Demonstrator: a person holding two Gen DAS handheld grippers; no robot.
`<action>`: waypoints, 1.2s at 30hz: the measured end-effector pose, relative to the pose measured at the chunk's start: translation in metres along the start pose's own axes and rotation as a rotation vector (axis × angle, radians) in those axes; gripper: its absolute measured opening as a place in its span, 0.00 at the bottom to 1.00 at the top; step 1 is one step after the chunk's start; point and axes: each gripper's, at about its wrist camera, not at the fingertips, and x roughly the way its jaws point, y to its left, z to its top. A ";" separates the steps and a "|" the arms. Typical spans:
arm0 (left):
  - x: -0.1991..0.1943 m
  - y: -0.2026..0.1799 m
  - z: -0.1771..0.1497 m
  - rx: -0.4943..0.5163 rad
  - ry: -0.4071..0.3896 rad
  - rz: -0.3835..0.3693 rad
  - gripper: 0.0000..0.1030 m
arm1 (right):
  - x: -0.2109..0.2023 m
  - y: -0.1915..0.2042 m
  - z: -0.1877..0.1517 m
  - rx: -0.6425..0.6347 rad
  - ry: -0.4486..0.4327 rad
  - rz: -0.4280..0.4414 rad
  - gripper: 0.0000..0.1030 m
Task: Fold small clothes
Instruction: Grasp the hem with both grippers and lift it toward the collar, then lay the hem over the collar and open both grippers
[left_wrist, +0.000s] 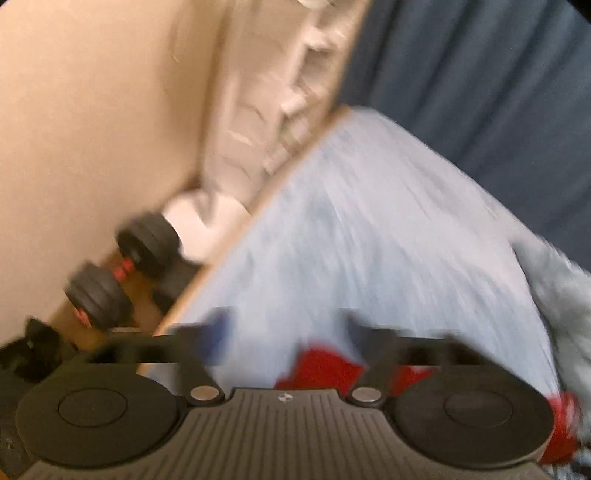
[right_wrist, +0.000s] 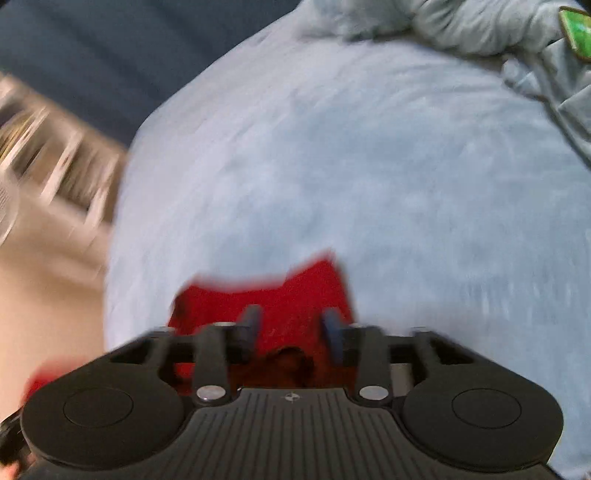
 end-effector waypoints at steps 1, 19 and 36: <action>0.002 -0.002 0.005 -0.003 -0.027 0.003 0.90 | 0.001 -0.005 0.000 -0.011 -0.029 0.009 0.59; 0.098 0.048 -0.113 0.069 0.324 -0.143 0.94 | 0.077 -0.030 -0.067 -0.256 -0.018 0.000 0.11; 0.029 0.005 -0.059 0.206 0.040 -0.254 0.11 | 0.016 -0.009 -0.048 -0.251 -0.277 0.077 0.10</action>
